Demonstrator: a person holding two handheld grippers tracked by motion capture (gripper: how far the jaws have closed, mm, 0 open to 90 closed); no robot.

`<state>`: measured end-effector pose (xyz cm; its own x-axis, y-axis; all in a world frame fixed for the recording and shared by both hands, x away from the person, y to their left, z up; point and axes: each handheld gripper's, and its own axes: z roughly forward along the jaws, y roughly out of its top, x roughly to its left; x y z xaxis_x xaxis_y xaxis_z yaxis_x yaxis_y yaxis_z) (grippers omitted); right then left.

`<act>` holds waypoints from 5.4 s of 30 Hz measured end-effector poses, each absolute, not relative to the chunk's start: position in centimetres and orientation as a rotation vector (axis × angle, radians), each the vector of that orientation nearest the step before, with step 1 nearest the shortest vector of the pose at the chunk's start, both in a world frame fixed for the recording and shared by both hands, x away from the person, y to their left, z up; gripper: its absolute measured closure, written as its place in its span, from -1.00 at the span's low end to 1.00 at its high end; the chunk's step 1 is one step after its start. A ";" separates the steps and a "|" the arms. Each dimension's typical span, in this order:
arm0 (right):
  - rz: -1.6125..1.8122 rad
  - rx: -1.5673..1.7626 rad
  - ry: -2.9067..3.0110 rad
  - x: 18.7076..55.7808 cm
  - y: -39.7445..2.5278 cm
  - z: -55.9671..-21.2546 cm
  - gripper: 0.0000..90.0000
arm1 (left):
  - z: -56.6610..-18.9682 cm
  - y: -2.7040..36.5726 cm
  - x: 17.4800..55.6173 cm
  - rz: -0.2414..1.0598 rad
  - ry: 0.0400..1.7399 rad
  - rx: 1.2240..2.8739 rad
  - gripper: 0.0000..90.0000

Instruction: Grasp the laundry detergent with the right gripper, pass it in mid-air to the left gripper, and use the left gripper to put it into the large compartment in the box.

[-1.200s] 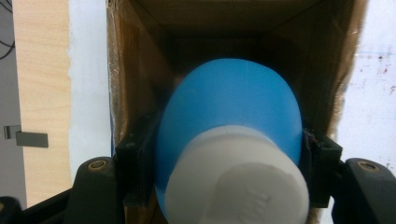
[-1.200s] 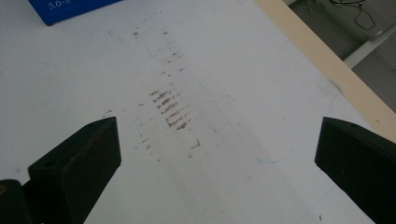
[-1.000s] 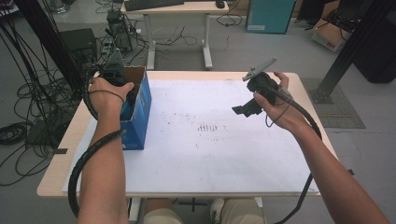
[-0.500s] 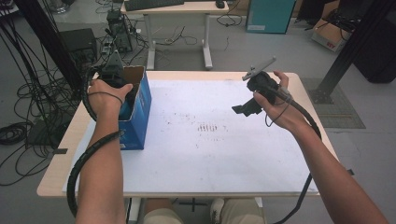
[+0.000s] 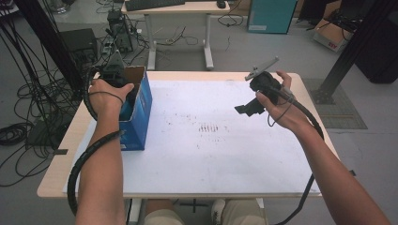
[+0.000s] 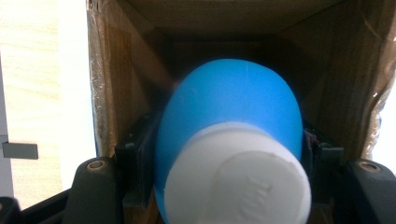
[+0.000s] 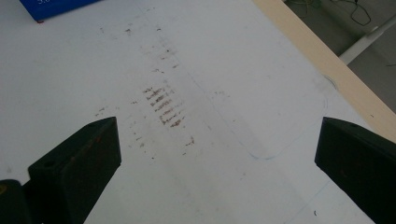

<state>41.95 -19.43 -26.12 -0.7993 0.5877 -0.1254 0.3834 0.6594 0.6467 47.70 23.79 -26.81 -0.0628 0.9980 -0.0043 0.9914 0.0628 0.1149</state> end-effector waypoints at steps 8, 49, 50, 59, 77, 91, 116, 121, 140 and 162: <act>0.892 0.780 2.548 41.9 -19.3 -26.1 -0.99 | -26.8 23.7 47.8 0.122 2.226 2.102 -0.21; 0.872 0.767 2.549 42.0 -19.7 -25.6 -0.99 | -26.9 23.6 48.0 0.101 2.207 2.116 -0.22; 0.876 0.771 2.546 42.0 -19.7 -25.6 -0.99 | -26.9 23.6 48.0 0.100 2.207 2.117 -0.22; 0.878 0.778 2.546 41.9 -19.6 -25.7 -0.99 | -27.0 23.6 48.0 0.102 2.204 2.118 -0.22; 0.883 0.780 2.543 41.9 -19.7 -25.8 -0.99 | -27.1 23.3 48.0 0.112 2.189 2.125 -0.22; 0.881 0.767 2.542 41.9 -19.7 -25.7 -0.99 | -26.8 23.4 47.8 0.129 2.177 2.148 -0.32; 0.899 0.766 2.541 42.0 -19.3 -25.5 -0.99 | -24.2 22.6 46.8 0.144 2.131 2.210 -0.46; 0.900 0.765 2.544 42.0 -19.3 -25.5 -0.99 | -22.9 22.3 46.2 0.170 2.110 2.212 -0.48; 0.849 0.797 2.552 42.8 -20.6 -25.1 -0.99 | -18.4 17.4 44.5 0.263 1.815 2.303 -0.69; 0.795 0.827 2.558 44.0 -23.1 -25.8 -0.99 | -19.9 9.2 46.6 0.178 1.569 2.375 -0.78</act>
